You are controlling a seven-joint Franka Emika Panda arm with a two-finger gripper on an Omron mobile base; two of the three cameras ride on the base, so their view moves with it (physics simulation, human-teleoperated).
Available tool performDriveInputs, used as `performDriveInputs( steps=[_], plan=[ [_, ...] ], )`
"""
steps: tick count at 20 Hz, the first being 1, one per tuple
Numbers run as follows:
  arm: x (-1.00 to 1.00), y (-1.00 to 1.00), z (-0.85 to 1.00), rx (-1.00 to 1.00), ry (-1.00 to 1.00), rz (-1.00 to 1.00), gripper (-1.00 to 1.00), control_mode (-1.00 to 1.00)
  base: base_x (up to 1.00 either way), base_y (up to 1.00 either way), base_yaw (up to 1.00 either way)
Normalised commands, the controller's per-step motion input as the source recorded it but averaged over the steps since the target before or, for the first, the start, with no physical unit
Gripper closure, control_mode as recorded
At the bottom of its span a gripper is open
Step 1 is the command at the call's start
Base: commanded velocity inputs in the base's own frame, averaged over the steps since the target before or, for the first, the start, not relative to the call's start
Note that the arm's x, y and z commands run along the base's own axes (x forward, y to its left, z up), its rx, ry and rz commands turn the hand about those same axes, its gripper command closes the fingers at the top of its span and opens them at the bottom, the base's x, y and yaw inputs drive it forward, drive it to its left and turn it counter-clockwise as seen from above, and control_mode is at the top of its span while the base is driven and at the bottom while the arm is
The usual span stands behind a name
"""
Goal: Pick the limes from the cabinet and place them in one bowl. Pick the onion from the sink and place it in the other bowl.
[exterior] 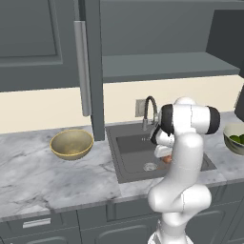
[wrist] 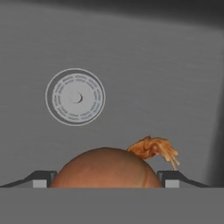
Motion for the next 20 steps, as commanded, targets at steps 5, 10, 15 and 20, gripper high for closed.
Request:
performDriveInputs(
  steps=[5, 10, 15, 20],
  plan=[
    [-0.09, -0.03, 0.36, 0.0, 0.0, 0.0, 1.0, -1.0, 0.0, 0.0, 0.0],
    [-0.09, -0.01, 0.37, 0.01, 0.0, 0.0, 1.0, -1.0, 0.0, 0.0, 0.0],
    [-0.11, 0.0, 0.39, 0.0, 0.0, 0.0, 1.0, -1.0, 0.0, 0.0, 0.0],
    [-0.13, 0.0, 0.41, 0.0, 0.0, 0.0, 1.0, -1.0, 0.0, 0.0, 0.0]
  ],
)
